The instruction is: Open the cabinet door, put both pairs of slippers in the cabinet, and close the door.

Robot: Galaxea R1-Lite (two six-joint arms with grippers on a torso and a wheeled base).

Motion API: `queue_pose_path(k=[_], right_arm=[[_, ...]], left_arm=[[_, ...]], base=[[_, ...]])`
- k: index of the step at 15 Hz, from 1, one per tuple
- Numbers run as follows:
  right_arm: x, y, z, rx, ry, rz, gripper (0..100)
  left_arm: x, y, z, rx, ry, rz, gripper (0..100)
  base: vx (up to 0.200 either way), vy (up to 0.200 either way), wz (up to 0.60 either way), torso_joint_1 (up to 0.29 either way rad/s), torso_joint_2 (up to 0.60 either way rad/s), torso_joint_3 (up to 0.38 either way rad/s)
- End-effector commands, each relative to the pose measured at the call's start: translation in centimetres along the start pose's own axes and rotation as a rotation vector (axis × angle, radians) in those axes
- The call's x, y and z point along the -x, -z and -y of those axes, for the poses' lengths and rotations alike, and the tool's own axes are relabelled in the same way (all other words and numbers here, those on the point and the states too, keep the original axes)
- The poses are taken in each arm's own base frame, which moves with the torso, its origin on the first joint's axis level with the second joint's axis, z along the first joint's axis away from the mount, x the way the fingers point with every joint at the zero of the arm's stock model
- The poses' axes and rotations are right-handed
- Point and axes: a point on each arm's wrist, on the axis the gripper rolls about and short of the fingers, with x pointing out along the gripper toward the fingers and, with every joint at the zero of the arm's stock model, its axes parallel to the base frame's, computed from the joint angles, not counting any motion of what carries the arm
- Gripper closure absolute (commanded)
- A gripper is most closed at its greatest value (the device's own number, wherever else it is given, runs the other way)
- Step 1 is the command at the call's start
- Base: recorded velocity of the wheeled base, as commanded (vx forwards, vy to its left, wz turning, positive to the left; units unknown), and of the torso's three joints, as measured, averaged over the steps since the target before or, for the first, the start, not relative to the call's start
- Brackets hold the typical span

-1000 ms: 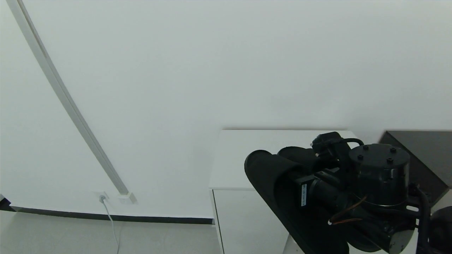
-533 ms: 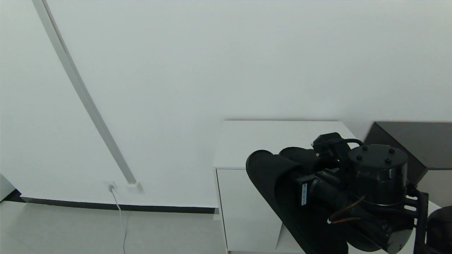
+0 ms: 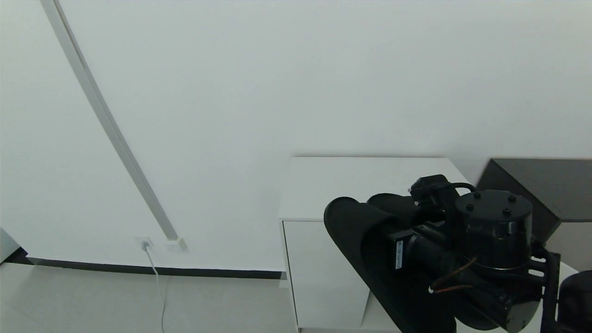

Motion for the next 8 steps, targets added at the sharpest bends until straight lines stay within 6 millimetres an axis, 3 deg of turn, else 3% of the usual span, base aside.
queue_pose_path(k=[1,8], right_arm=[[-0.10,0.20,-0.06,0.005,0.000,-0.007,100],[-0.06,0.36,-0.03,0.003,-0.008,-0.013,100]], left_arm=[[-0.01,0.00,0.00,0.000,-0.001,-0.001,100],[-0.01,0.00,-0.01,0.002,-0.003,-0.001,100]], base=[[0.000,0.000,0.00,0.000,0.00,0.000],[0.000,-0.200,0.00,0.001,0.00,0.004]])
